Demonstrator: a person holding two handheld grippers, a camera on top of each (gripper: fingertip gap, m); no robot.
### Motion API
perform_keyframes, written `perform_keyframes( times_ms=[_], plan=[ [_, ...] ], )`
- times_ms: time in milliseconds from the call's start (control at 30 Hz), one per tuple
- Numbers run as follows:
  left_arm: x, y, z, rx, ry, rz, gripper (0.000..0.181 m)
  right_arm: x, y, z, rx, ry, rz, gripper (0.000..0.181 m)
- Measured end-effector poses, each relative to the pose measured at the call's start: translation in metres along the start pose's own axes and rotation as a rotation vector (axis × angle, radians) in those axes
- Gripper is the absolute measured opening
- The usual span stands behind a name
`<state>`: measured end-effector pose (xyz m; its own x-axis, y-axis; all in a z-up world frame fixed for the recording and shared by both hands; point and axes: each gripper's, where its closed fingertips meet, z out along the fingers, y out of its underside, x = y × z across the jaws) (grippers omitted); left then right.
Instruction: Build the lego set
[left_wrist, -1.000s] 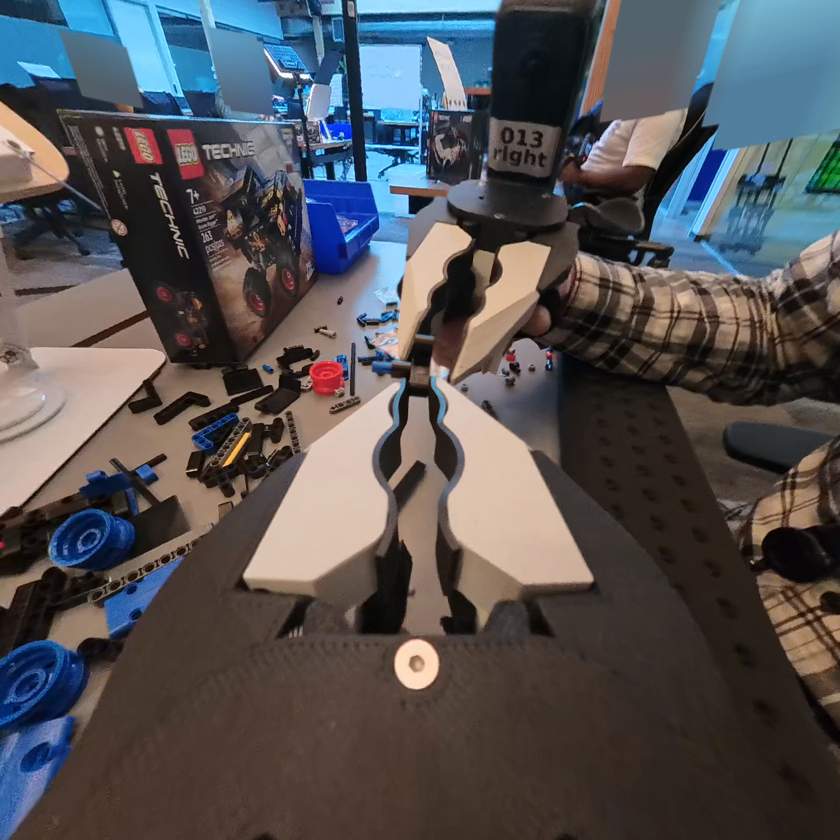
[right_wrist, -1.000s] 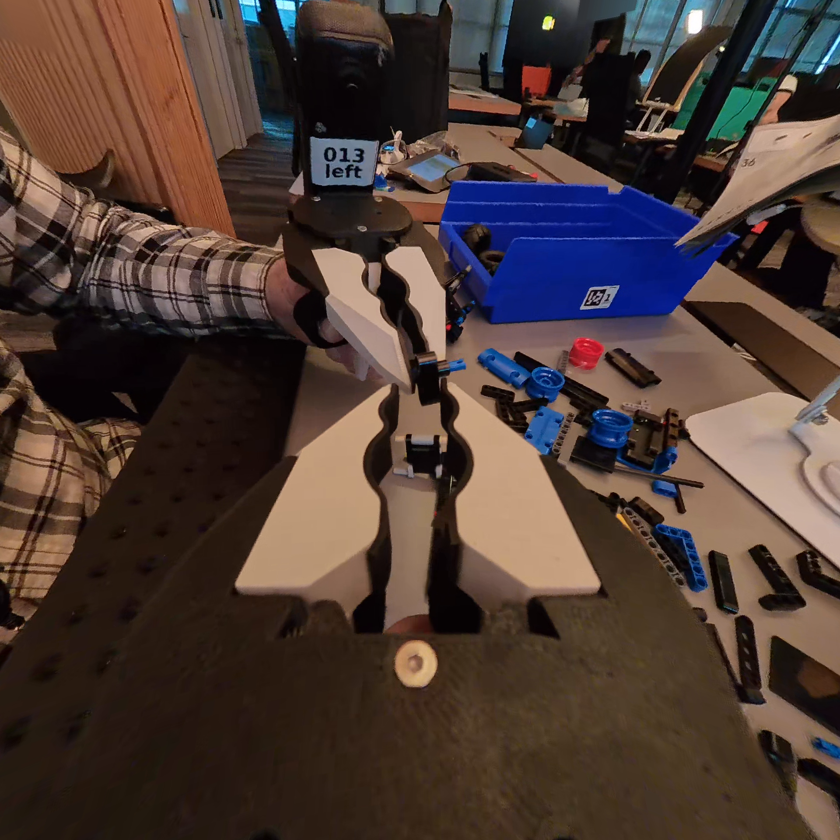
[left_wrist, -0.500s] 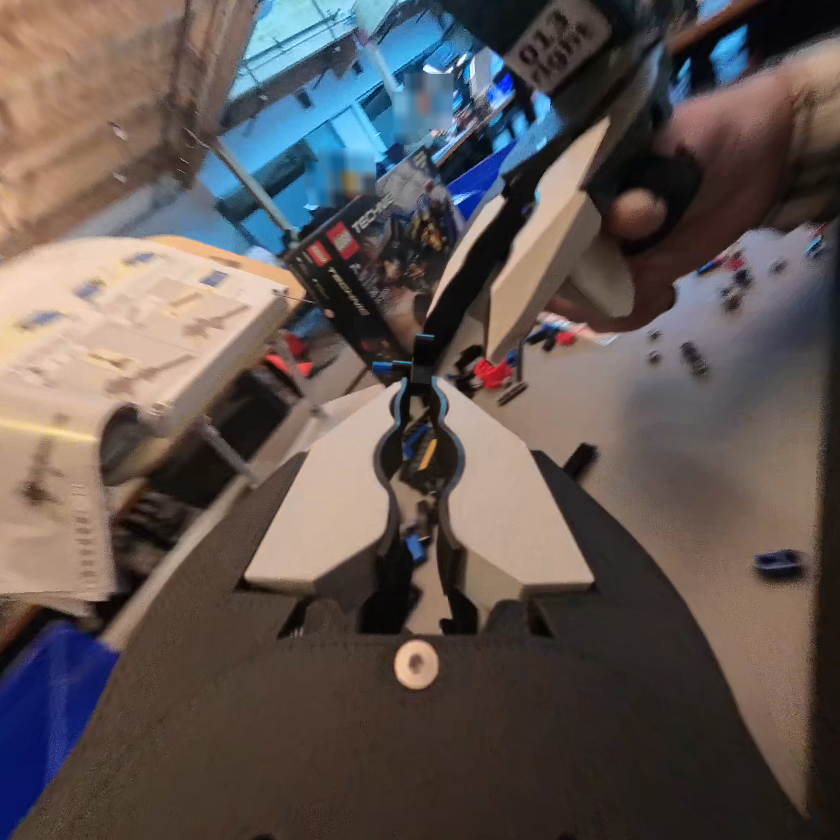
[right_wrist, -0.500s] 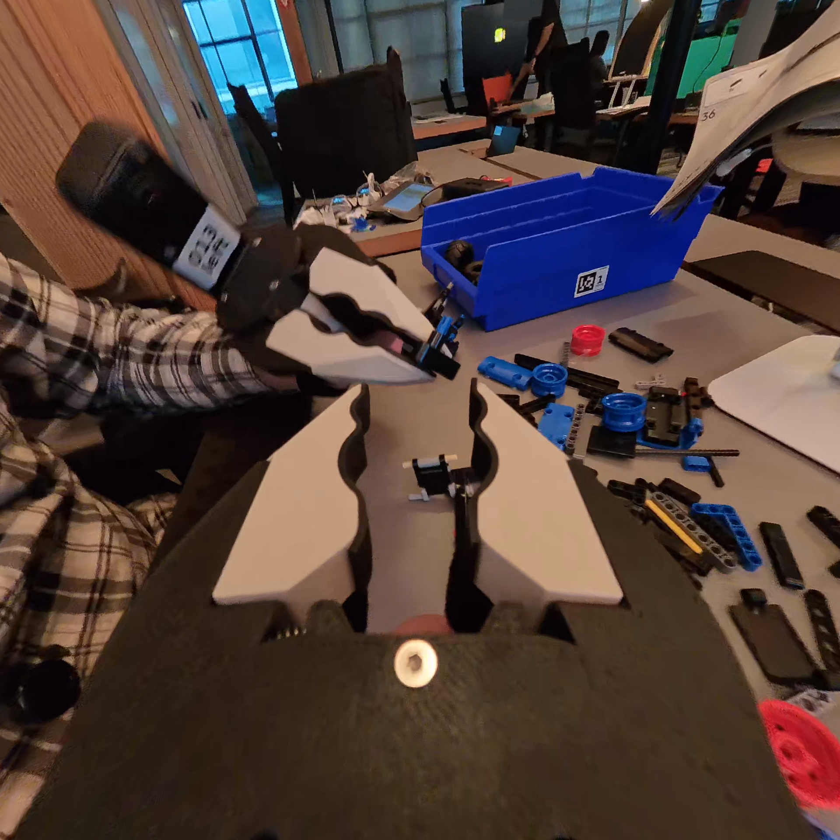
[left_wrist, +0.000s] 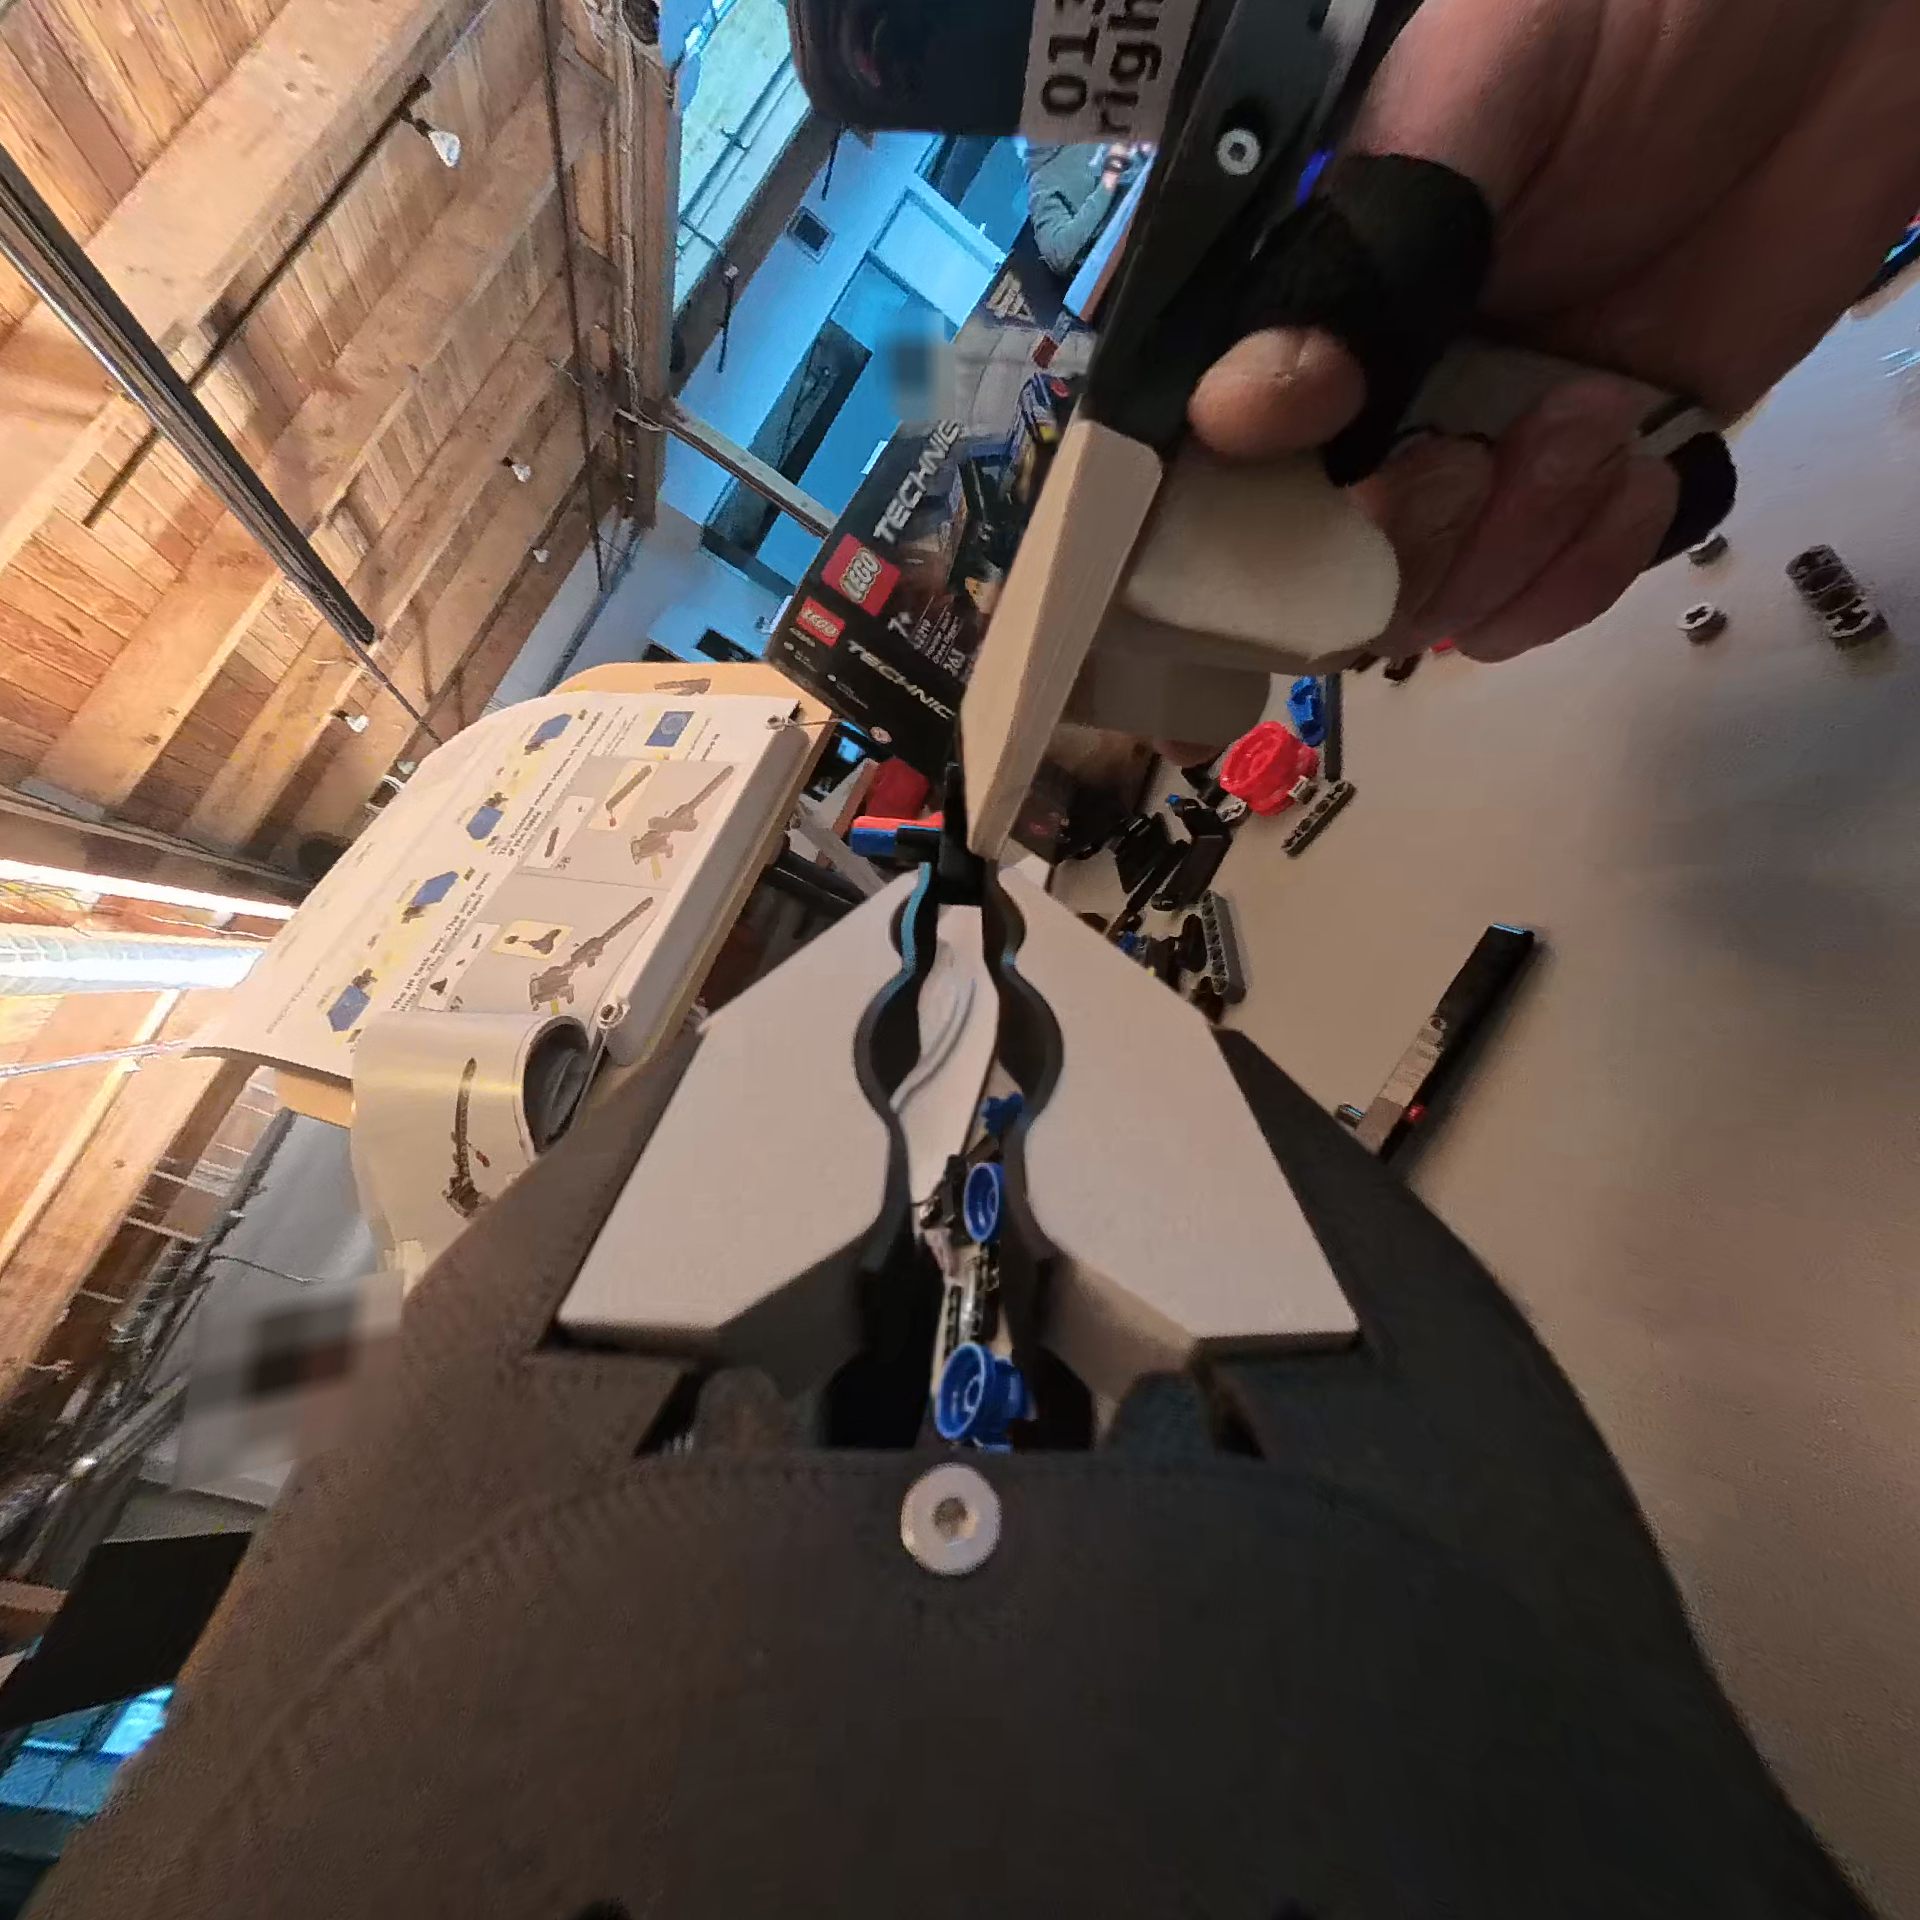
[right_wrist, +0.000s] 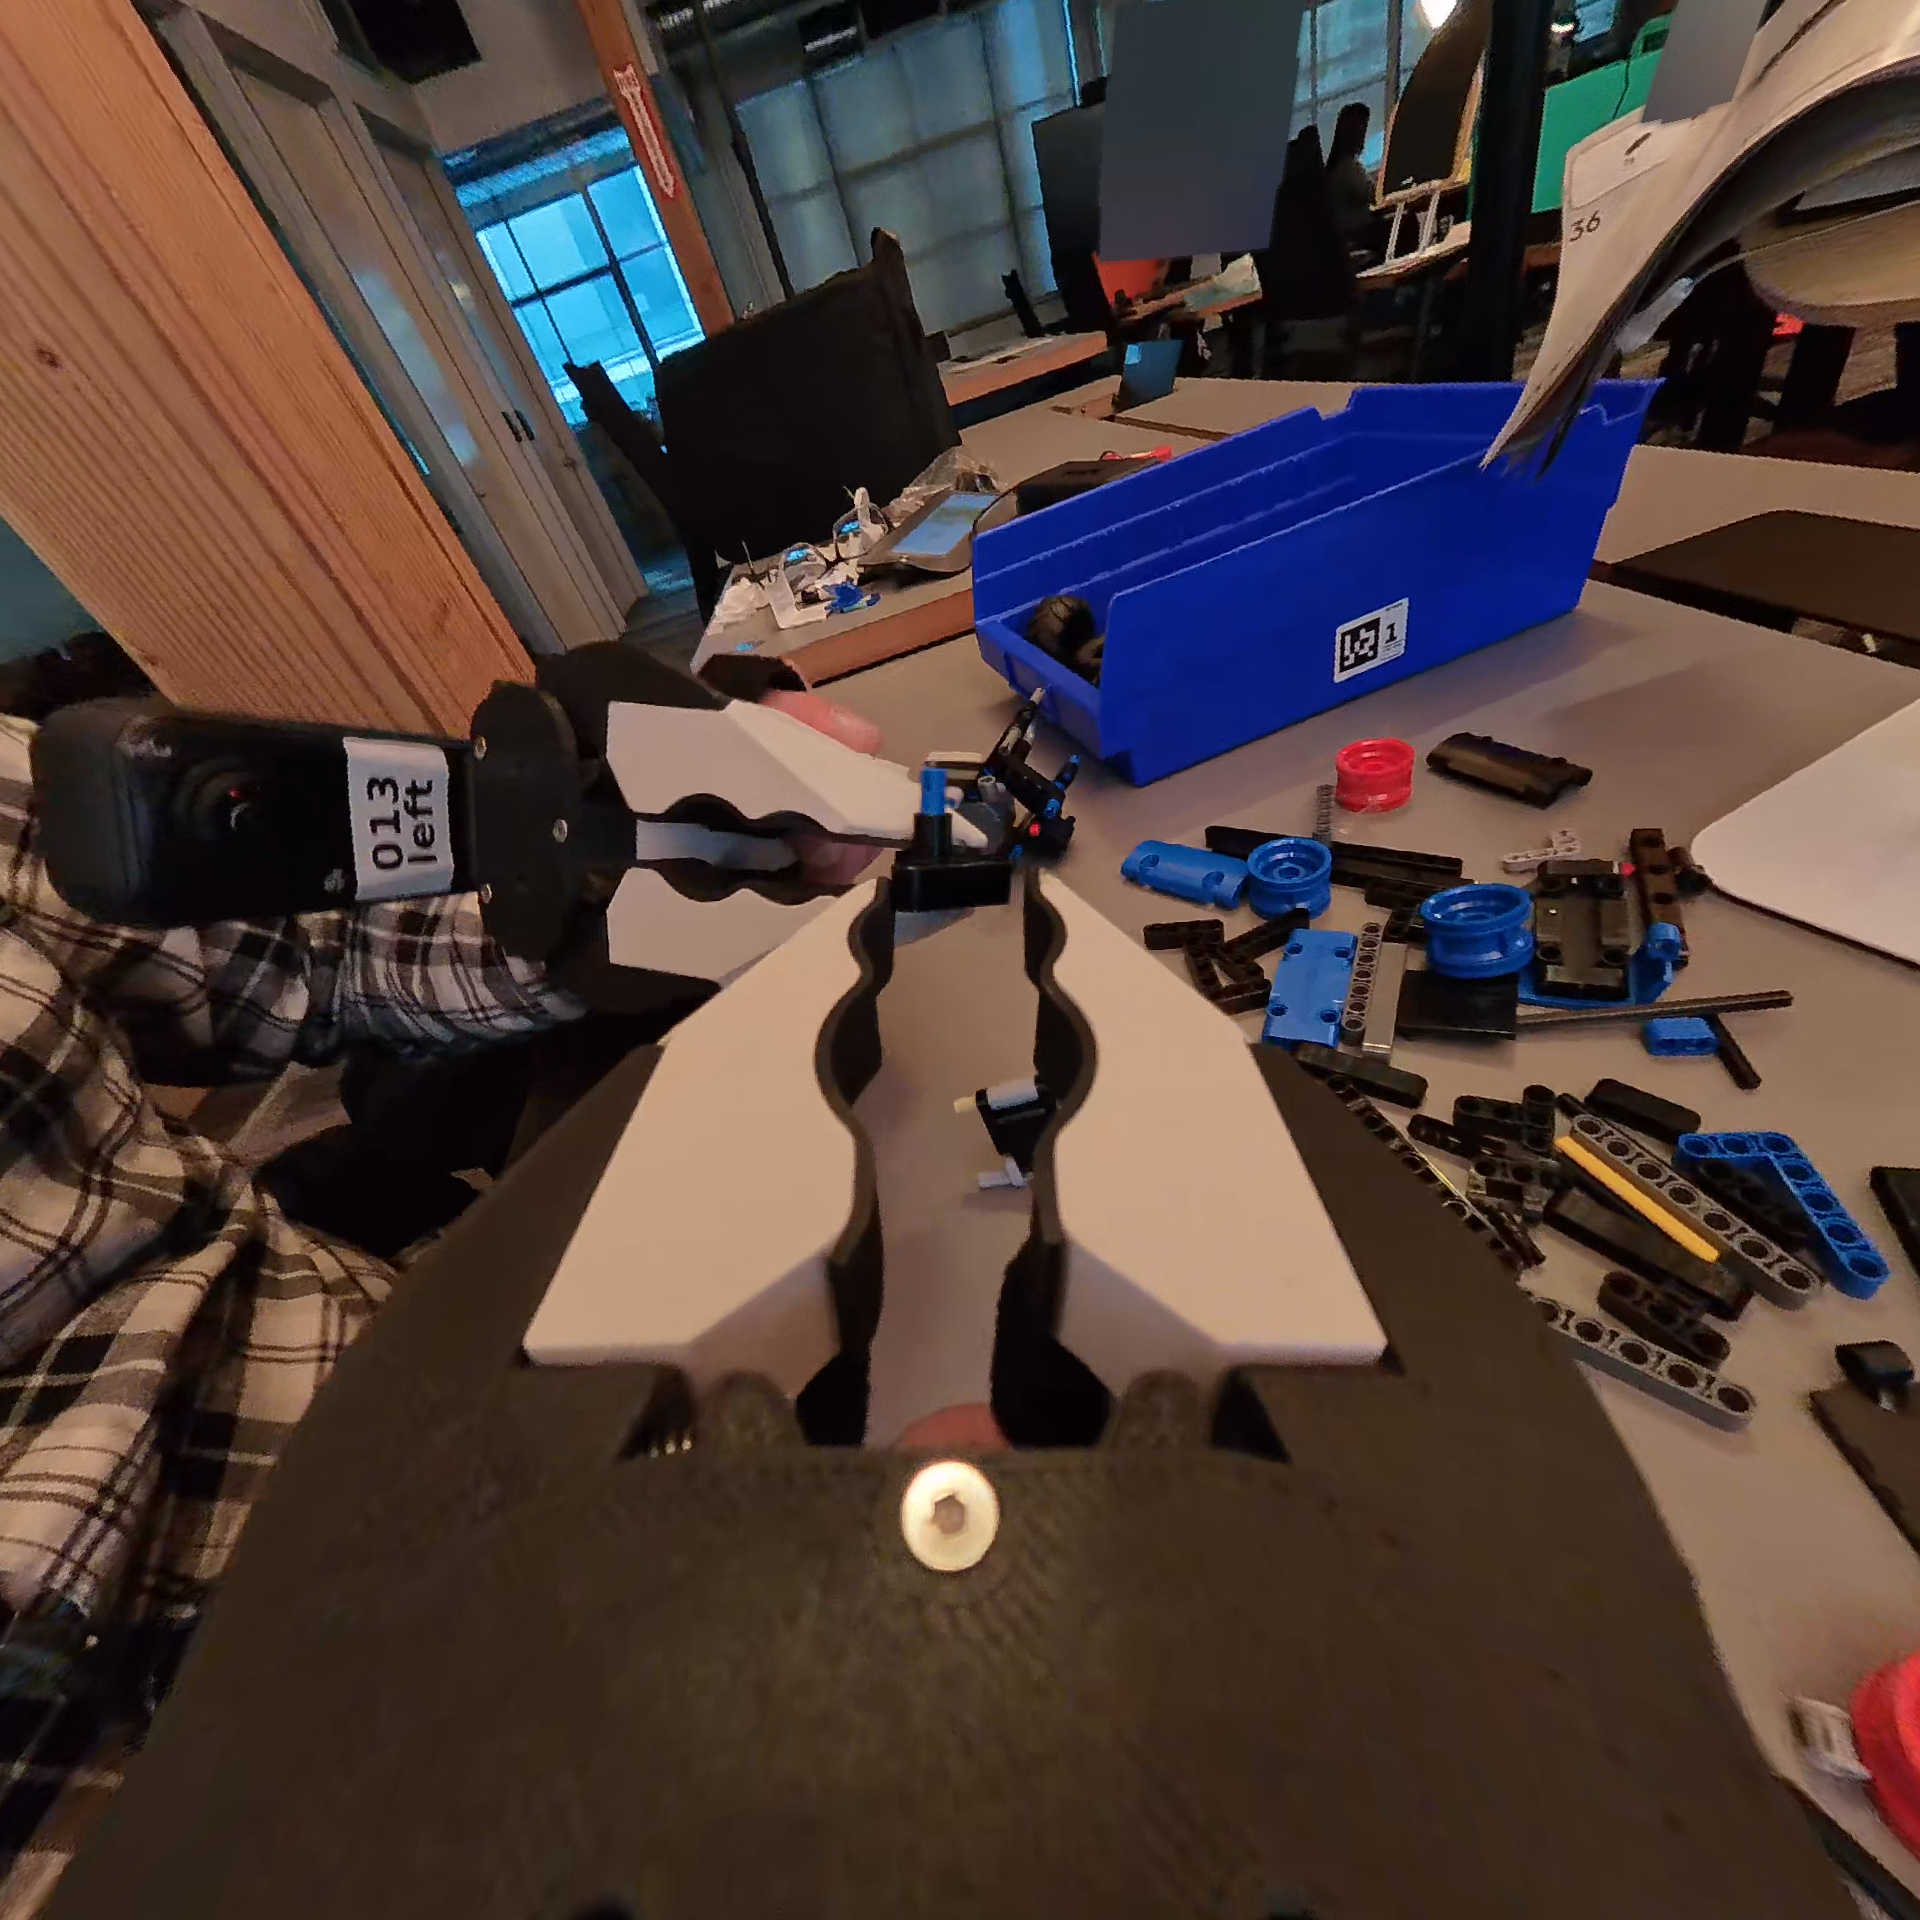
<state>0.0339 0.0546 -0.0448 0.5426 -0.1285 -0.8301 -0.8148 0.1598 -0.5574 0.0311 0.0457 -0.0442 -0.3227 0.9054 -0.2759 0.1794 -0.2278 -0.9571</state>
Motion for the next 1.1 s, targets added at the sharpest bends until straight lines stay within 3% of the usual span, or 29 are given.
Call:
perform_keyframes(
  times_ms=[267, 400, 467, 533, 667, 833, 933, 1100],
  plan=[
    [0.002, -0.005, -0.002, 0.027, 0.017, -0.021, 0.009, -0.005, -0.004, -0.002, 0.027, -0.043, -0.012, 0.021],
    [-0.009, -0.003, -0.007, 0.01, 0.027, -0.148, 0.043, 0.005, -0.004, -0.008, 0.021, 0.002, -0.044, 0.021],
    [-0.015, 0.009, -0.012, -0.053, 0.082, -0.312, 0.05, 0.015, -0.002, -0.014, 0.003, 0.052, -0.074, 0.021],
    [0.006, 0.03, -0.014, -0.178, 0.235, -0.498, 0.061, 0.026, 0.004, -0.019, -0.034, 0.109, -0.112, 0.021],
    [0.053, 0.062, -0.019, -0.387, 0.402, -0.585, 0.066, 0.039, 0.013, -0.023, -0.095, 0.162, -0.138, 0.021],
    [0.082, 0.086, -0.017, -0.533, 0.516, -0.62, 0.05, 0.051, 0.033, -0.024, -0.215, 0.225, -0.206, 0.021],
    [0.09, 0.091, -0.018, -0.541, 0.585, -0.627, 0.025, 0.051, 0.037, -0.024, -0.235, 0.227, -0.213, 0.021],
    [0.086, 0.099, -0.02, -0.492, 0.678, -0.508, 0.006, 0.05, 0.046, -0.023, -0.282, 0.215, -0.219, 0.021]
  ],
)
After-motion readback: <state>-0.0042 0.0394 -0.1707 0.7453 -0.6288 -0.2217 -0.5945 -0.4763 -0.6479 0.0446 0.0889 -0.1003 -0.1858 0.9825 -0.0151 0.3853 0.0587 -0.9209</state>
